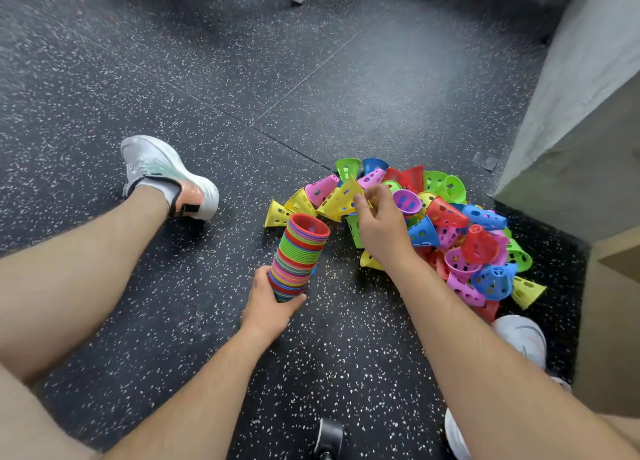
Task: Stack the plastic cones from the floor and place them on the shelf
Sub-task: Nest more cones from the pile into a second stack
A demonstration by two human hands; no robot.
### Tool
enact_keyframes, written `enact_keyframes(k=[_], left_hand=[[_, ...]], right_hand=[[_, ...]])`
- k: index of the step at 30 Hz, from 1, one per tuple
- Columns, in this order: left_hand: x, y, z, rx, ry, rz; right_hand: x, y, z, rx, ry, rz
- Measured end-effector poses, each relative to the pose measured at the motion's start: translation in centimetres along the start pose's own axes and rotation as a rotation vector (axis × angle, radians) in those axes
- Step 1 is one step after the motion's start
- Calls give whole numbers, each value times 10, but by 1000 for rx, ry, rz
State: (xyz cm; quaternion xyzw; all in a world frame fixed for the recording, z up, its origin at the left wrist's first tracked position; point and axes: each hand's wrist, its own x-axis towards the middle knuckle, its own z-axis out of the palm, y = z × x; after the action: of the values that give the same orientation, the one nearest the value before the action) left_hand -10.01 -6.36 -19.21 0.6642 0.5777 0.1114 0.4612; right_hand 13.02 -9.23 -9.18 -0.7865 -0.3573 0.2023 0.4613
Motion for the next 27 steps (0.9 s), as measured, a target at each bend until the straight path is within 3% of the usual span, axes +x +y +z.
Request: enact_keyframes(k=[7, 13, 19, 22, 27], left_hand=[[-3, 0, 0, -7, -1, 0], [-2, -3, -2, -39, 3, 1], [1, -7, -3, -63, -16, -13], [3, -8, -3, -74, -20, -12], [6, -11, -4, -98, -21, -8]], right_hand=[[-20, -21, 9, -61, -212, -88], [-36, -17, 24, -17, -444, 15], [-34, -3, 36, 147, -327, 54], [-36, 12, 39, 9, -245, 95], [-39, 41, 56, -227, -403, 117]])
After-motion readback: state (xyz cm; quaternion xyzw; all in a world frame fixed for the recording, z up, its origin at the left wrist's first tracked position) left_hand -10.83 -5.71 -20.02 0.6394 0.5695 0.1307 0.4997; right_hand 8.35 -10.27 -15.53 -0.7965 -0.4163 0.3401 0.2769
